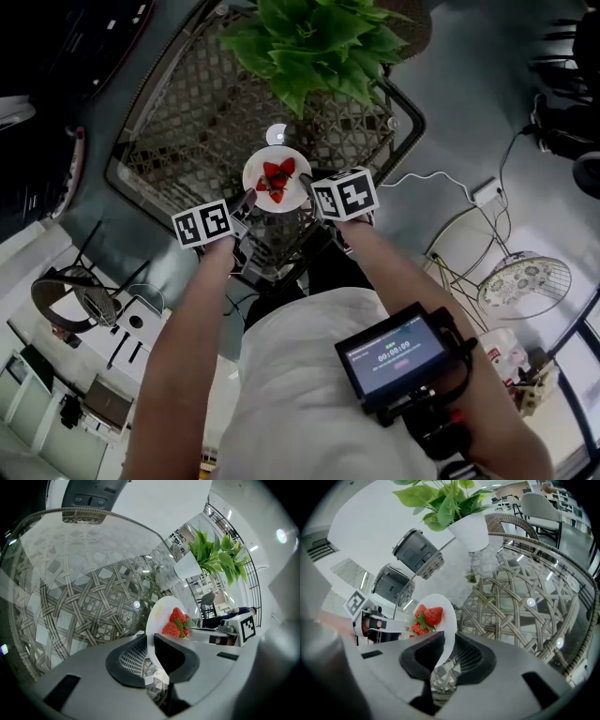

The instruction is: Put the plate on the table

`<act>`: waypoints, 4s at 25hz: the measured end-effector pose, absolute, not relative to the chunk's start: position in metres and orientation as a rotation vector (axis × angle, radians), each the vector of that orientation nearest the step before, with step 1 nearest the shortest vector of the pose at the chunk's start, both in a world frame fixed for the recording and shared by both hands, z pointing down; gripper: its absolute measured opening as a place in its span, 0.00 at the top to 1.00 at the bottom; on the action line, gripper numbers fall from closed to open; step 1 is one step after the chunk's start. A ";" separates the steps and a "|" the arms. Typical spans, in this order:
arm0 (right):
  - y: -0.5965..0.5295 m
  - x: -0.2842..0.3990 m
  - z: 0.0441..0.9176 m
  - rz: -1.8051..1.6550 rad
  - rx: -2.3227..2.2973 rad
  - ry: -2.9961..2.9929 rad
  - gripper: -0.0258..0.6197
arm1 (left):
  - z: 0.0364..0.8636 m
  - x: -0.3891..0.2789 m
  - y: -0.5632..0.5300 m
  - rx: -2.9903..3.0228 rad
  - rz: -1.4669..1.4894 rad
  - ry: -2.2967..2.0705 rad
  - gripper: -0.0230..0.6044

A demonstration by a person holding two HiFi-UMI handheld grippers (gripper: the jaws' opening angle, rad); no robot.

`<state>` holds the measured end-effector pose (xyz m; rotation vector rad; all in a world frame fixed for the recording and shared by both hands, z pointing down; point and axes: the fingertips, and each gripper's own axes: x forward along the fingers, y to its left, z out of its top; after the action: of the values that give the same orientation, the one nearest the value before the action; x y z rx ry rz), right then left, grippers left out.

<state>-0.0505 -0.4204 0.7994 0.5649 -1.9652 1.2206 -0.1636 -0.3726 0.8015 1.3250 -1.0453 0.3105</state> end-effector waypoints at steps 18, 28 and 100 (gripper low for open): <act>-0.415 -0.046 0.803 1.043 0.566 -1.949 0.86 | 0.806 -0.159 -0.369 1.284 0.438 -1.064 0.91; -0.417 -0.042 0.799 0.946 0.588 -2.031 0.84 | 0.794 -0.169 -0.371 1.389 0.415 -1.071 0.83; -0.130 -0.012 0.571 0.895 0.704 -2.574 0.95 | 0.577 -0.142 -0.092 2.150 0.183 -1.099 0.96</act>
<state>-0.0121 -0.1305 0.5712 0.7042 -2.5744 0.8952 -0.1425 -0.0915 0.5766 2.1503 -1.0993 0.1828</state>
